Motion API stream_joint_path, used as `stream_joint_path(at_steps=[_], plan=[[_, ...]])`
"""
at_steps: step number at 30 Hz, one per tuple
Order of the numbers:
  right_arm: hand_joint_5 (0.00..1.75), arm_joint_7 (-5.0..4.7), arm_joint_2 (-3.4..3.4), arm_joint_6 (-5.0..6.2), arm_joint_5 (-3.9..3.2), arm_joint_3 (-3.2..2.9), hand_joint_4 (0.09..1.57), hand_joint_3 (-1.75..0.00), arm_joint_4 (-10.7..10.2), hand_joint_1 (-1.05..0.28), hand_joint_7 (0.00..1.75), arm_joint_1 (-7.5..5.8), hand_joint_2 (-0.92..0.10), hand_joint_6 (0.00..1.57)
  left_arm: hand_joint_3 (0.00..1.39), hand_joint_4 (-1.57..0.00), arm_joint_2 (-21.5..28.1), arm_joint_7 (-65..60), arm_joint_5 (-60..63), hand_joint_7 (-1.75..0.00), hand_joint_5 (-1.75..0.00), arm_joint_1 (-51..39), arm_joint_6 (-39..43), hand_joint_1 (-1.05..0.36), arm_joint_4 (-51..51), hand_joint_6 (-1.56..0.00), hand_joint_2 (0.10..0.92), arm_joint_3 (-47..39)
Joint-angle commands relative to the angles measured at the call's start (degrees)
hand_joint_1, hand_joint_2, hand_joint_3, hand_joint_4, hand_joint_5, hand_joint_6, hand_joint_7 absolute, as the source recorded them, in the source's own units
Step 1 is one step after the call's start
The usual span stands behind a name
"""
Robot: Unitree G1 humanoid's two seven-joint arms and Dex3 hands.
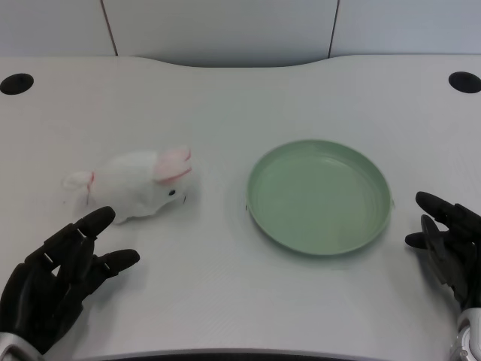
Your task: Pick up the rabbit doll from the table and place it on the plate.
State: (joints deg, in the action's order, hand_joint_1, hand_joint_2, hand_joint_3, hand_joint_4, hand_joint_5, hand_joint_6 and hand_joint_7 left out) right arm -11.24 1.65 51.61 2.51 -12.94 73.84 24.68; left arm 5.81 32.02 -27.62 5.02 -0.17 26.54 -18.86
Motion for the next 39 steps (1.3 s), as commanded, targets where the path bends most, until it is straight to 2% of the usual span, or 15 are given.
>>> stream_joint_path(at_steps=[1, 9, 13, 15, 16, 18, 21, 23, 25, 27, 28, 31, 35, 37, 39], plan=[[1.03, -0.57, 0.7, -0.57, -0.21, -0.18, 0.8, -0.27, 0.01, -0.34, 0.03, 0.09, -0.92, 1.03, 0.27, -0.47, 1.06, -0.32, 0.65, -0.01, -0.98, -0.25, 0.11, -0.69, 0.05, -0.72, 0.921, 0.04], [1.0, -1.05, 0.82, 0.3, 0.19, 0.22, 0.8, -0.27, -0.08, -0.35, 0.03, -0.36, -0.92, 1.02, 0.29, -0.46, 0.81, -1.11, 0.75, -0.01, -1.0, -1.17, -0.31, -0.68, -1.44, -0.72, 0.921, 0.17], [1.0, 0.42, 0.58, 0.32, -0.71, -0.25, 0.82, -0.27, -0.03, -0.36, 0.03, -0.24, -0.92, 1.04, 0.33, -0.46, 0.55, -1.73, 1.05, 0.0, -1.0, -2.08, 0.16, -0.67, -2.97, -0.71, 0.921, 0.37], [1.0, -0.72, 0.71, 0.3, 0.29, 0.4, 0.82, -0.27, -0.11, -0.36, 0.03, -0.35, -0.92, 1.04, 0.3, -0.44, 0.81, -0.22, 0.88, 0.0, -1.0, -2.21, 1.59, -0.68, -2.77, -0.7, 0.921, 0.35], [1.0, -1.16, 0.59, 0.46, 0.5, 0.55, 0.82, -0.27, -0.2, -0.36, 0.03, -0.47, -0.92, 1.04, 0.27, -0.43, 1.08, 1.19, 0.66, 0.0, -1.01, -2.15, 2.76, -0.69, -2.61, -0.7, 0.921, 0.34], [1.02, -1.64, 0.38, 0.76, 0.67, 0.64, 0.83, -0.27, -0.3, -0.36, 0.03, -0.61, -0.92, 1.04, 0.19, -0.41, 1.39, 2.92, 0.3, 0.0, -1.01, -2.06, 4.11, -0.69, -2.44, -0.68, 0.921, 0.26], [1.06, -1.93, 0.25, 0.29, 0.83, 0.66, 0.83, -0.27, -0.11, -0.36, 0.03, -0.47, -0.92, 1.04, 0.07, -0.45, 1.64, 5.5, 0.24, -0.02, -0.95, -1.19, 7.84, -0.7, -3.96, -0.71, 0.92, 0.35], [1.12, -1.97, 0.22, 0.15, 0.82, 0.64, 0.81, -0.27, -0.12, -0.36, 0.03, -0.43, -0.92, 1.05, 0.05, -0.48, 2.11, 5.85, 1.75, -0.02, -0.94, -0.65, 10.86, -0.7, -4.79, -0.73, 0.921, 0.94], [1.19, -2.11, 0.19, 0.66, 0.99, 0.79, 0.78, -0.27, -0.32, -0.37, 0.03, -0.65, -0.92, 1.05, 0.11, -0.47, 3.35, 5.39, 5.15, -0.01, -0.92, 0.12, 15.25, -0.72, -5.07, -0.7, 0.921, 2.11], [1.22, -1.06, 0.0, 1.41, 0.38, 0.45, 0.77, -0.28, -0.34, -0.37, 0.03, -0.81, -0.92, 1.05, 0.14, -0.45, 5.06, 4.5, 8.64, 0.0, -0.9, 1.27, 18.05, -0.74, -5.35, -0.67, 0.921, 3.37], [1.23, -0.85, 0.04, 1.22, 0.34, 0.41, 0.76, -0.28, -0.18, -0.36, 0.03, -0.72, -0.92, 1.04, 0.14, -0.43, 6.24, 3.92, 10.54, 0.0, -0.9, 2.43, 18.76, -0.74, -5.54, -0.66, 0.921, 4.1], [1.24, -1.87, 0.21, 0.54, 1.16, 0.86, 0.76, -0.27, -0.03, -0.37, 0.03, -0.61, -0.92, 1.04, 0.1, -0.39, 9.55, 1.92, 15.78, 0.0, -0.9, 5.72, 18.69, -0.68, -6.13, -0.65, 0.918, 6.28], [1.26, -2.43, 0.31, 0.51, 1.55, 1.22, 0.75, -0.28, -0.04, -0.36, 0.03, -0.65, -0.92, 1.04, 0.03, -0.35, 11.69, -0.48, 19.8, 0.0, -0.93, 8.27, 18.17, -0.65, -5.93, -0.65, 0.912, 8.32], [1.27, -3.81, 0.56, 0.58, 2.48, 1.89, 0.75, -0.28, 0.04, -0.35, 0.03, -0.67, -0.92, 1.04, 0.02, -0.29, 14.17, -1.42, 24.51, 0.0, -0.92, 11.74, 20.44, -0.66, -3.16, -0.61, 0.915, 10.71], [1.27, -4.36, 0.5, 0.5, 2.59, 2.05, 0.74, -0.27, -0.03, -0.35, 0.03, -0.78, -0.92, 1.04, 0.04, -0.18, 17.41, -3.09, 31.5, 0.0, -0.93, 15.99, 22.57, -0.71, 0.21, -0.54, 0.919, 14.17]])
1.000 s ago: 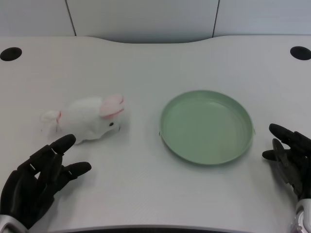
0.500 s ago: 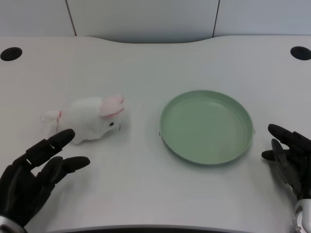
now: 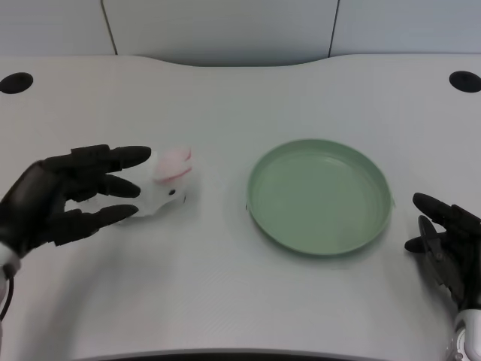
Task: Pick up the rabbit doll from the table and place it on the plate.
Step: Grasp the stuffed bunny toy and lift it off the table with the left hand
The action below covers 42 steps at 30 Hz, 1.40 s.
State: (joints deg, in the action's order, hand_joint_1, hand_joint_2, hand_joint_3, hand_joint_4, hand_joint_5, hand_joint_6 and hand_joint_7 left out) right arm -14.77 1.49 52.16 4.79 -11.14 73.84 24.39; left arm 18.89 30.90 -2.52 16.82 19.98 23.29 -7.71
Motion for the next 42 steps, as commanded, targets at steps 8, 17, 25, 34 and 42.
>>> stream_joint_path(at_steps=[8, 17, 25, 34, 42], plan=[[1.26, 1.68, 0.14, 0.5, -1.42, -0.82, 0.75, -0.27, 0.0, -0.36, 0.03, -0.49, -0.92, 1.03, 0.0, 0.0, 9.41, -13.2, 26.6, 0.0, -0.61, 16.08, 4.62, -0.86, 12.27, -0.32, 0.916, 14.13], [1.25, 1.33, -0.06, -0.32, -1.47, -0.89, 0.72, -0.26, 0.13, -0.35, 0.03, -0.37, -0.92, 1.03, 0.03, 0.0, 8.71, -17.16, 41.39, 0.0, -0.04, 29.38, -0.27, -1.01, 21.83, -0.07, 0.92, 26.76], [1.23, 10.49, -1.55, 1.91, -7.5, -4.03, 0.69, -0.27, -1.2, -0.37, 0.01, -1.95, -0.92, 1.01, 0.02, 0.0, 3.94, -15.58, 44.65, 0.0, 0.0, 37.12, -5.43, -1.05, 32.65, 0.0, 0.887, 33.96], [1.2, 14.29, -1.6, 3.83, -8.41, -4.03, 0.67, -0.28, -3.12, -0.36, 0.0, -3.68, -0.92, 0.98, 0.01, 0.0, -1.77, -17.27, 45.7, -0.01, 0.0, 41.53, -7.87, -1.05, 46.01, -0.01, 0.886, 38.53], [1.16, 14.15, -2.22, 3.42, -8.99, -4.22, 0.67, -0.28, -4.61, -0.31, 0.01, -4.58, -0.92, 0.99, 0.0, 0.0, -4.4, -19.02, 47.33, 0.0, 0.0, 42.04, -11.42, -1.05, 51.7, 0.0, 0.887, 41.92]])
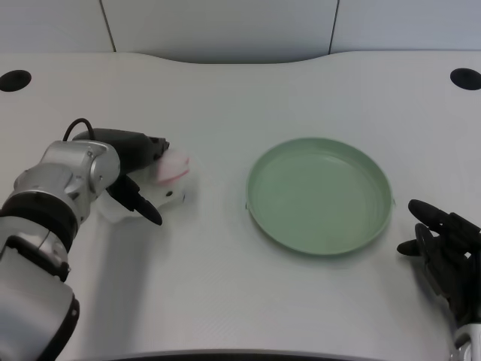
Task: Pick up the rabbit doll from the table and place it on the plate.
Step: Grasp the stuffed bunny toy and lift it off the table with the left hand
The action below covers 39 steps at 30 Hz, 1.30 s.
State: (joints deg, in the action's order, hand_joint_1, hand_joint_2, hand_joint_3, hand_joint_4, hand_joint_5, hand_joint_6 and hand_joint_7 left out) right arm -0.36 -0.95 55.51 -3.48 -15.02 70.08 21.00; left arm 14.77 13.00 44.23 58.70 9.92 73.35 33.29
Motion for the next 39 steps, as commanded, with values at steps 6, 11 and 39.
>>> stream_joint_path(at_steps=[6, 11, 39], plan=[[1.12, -0.55, -0.1, -0.63, -1.17, -0.55, 0.67, -0.28, -1.74, -0.33, 0.01, -1.91, -0.92, 0.99, 0.0, 0.0, -1.17, -4.55, 3.3, 0.0, 0.0, -0.36, -2.76, -1.05, 3.14, 0.0, 0.857, 4.55], [1.09, -0.65, 0.12, 0.11, -0.79, -0.28, 0.67, -0.28, -2.2, -0.36, 0.01, -2.4, -0.92, 0.98, 0.0, 0.0, -1.13, -10.37, 6.38, 0.0, 0.0, -0.85, -2.29, -1.03, 3.67, 0.0, 0.826, 8.0], [1.02, -5.82, 1.8, 1.07, 3.4, 1.83, 0.68, -0.29, -2.86, -0.36, 0.01, -3.55, -0.92, 0.98, 0.0, -0.64, 0.8, -23.04, 4.82, -0.83, -1.37, -3.65, 1.38, -0.29, 5.06, -0.78, 0.806, 6.68]])
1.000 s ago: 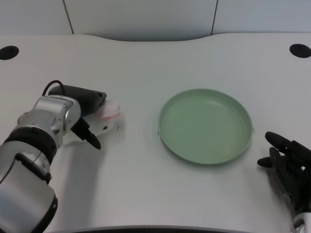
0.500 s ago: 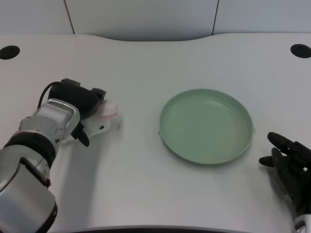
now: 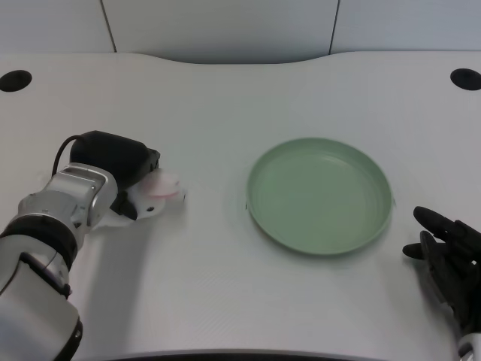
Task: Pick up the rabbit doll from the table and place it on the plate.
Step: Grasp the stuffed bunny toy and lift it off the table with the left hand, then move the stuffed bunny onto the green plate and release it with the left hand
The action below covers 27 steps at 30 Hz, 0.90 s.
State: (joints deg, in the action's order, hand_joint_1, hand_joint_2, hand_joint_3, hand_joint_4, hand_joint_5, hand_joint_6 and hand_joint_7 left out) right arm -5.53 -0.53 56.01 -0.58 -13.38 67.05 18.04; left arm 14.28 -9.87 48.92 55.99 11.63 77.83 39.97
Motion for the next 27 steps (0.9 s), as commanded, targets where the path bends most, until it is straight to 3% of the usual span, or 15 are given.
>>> stream_joint_path(at_steps=[1, 3, 4, 8, 11, 12, 13, 14, 16, 20, 22, 24, 27], plan=[[1.02, 0.1, 1.24, 0.53, -0.15, 0.02, 0.68, -0.29, 0.1, -0.37, 0.01, -0.57, -0.92, 0.98, 0.01, -0.63, 1.4, -0.11, -0.07, -0.86, -1.39, -0.99, -0.28, -0.29, 0.57, -0.77, 0.809, -0.17], [1.02, 0.96, 1.05, 0.29, -0.94, -0.14, 0.68, -0.3, -0.03, -0.38, 0.01, -0.5, -0.92, 0.98, 0.01, -0.62, 1.65, 0.23, -0.71, -0.81, -1.36, -0.98, -0.07, -0.3, 0.5, -0.77, 0.817, -0.78], [1.01, 0.98, 1.03, 0.12, -1.01, -0.08, 0.67, -0.3, -0.12, -0.38, 0.01, -0.48, -0.92, 0.97, 0.02, -0.59, 1.8, 0.36, -1.18, -0.71, -1.25, -0.95, 0.08, -0.28, 0.43, -0.76, 0.845, -1.3], [1.02, -0.3, 0.98, 0.72, -0.25, 0.3, 0.67, -0.3, 0.45, -0.35, 0.01, -0.11, -0.92, 0.98, 0.04, -0.58, 2.05, 0.41, -4.79, -0.5, -1.0, -0.96, 0.96, -0.22, -0.03, -0.82, 0.907, -5.06], [1.02, -0.92, 0.91, 0.83, -0.02, 0.52, 0.68, -0.3, 0.84, -0.34, 0.01, 0.15, -0.92, 0.98, 0.06, -0.6, 2.17, 0.63, -6.59, -0.44, -0.96, -0.74, 2.19, -0.22, -0.33, -0.86, 0.92, -6.88], [1.03, -0.79, 0.89, 0.82, -0.12, 0.53, 0.69, -0.3, 1.09, -0.34, 0.02, 0.34, -0.92, 0.99, 0.11, -0.59, 2.26, 1.08, -7.97, -0.96, -1.32, -0.47, 3.39, -0.19, -0.57, -0.74, 0.91, -8.24], [1.03, -1.09, 0.84, 0.57, 0.02, 0.64, 0.69, -0.3, 1.24, -0.34, 0.02, 0.49, -0.92, 0.99, 0.24, -0.63, 2.33, 1.53, -9.16, -1.35, -1.53, -0.18, 4.35, -0.17, -0.79, -0.67, 0.87, -9.4], [1.04, -1.47, 0.79, 0.43, 0.2, 0.76, 0.7, -0.3, 1.32, -0.35, 0.02, 0.55, -0.92, 0.99, 0.58, -0.66, 2.35, 2.0, -10.1, -1.58, -1.66, 0.18, 5.1, -0.17, -1.02, -0.63, 0.712, -10.35], [1.04, -1.68, 0.7, 0.57, 0.25, 0.86, 0.72, -0.3, 1.57, -0.34, 0.02, 0.68, -0.92, 0.99, 0.82, -0.63, 2.45, 2.9, -11.08, -1.7, -1.72, 0.87, 6.04, -0.17, -1.41, -0.58, 0.543, -11.31], [1.06, -0.34, 0.48, 0.16, -1.04, 0.19, 0.75, -0.29, 2.78, -0.35, 0.02, 1.65, -0.92, 0.99, 0.91, -0.69, 2.6, 4.16, -12.51, -1.74, -1.74, 3.07, 9.66, -0.18, -2.78, -0.58, 0.456, -12.74], [1.07, -0.11, 0.59, 0.52, -0.96, 0.25, 0.76, -0.29, 3.06, -0.35, 0.02, 1.71, -0.92, 0.99, 0.93, -0.74, 2.33, 4.5, -12.34, -1.75, -1.75, 3.97, 9.88, -0.19, -3.1, -0.58, 0.451, -12.75], [1.08, -0.67, 0.69, 0.44, -0.23, 0.69, 0.76, -0.29, 2.75, -0.35, 0.02, 1.53, -0.92, 0.99, 0.94, -0.74, 1.61, 3.47, -11.9, -1.75, -1.75, 5.19, 10.86, -0.16, -3.71, -0.57, 0.452, -12.39], [1.11, -2.51, 0.63, 0.26, 1.21, 1.53, 0.76, -0.3, 2.1, -0.34, 0.02, 1.24, -0.92, 0.99, 0.9, -0.71, 0.07, 2.85, -11.24, -1.75, -1.75, 6.99, 11.4, -0.12, -4.16, -0.53, 0.487, -11.73]])
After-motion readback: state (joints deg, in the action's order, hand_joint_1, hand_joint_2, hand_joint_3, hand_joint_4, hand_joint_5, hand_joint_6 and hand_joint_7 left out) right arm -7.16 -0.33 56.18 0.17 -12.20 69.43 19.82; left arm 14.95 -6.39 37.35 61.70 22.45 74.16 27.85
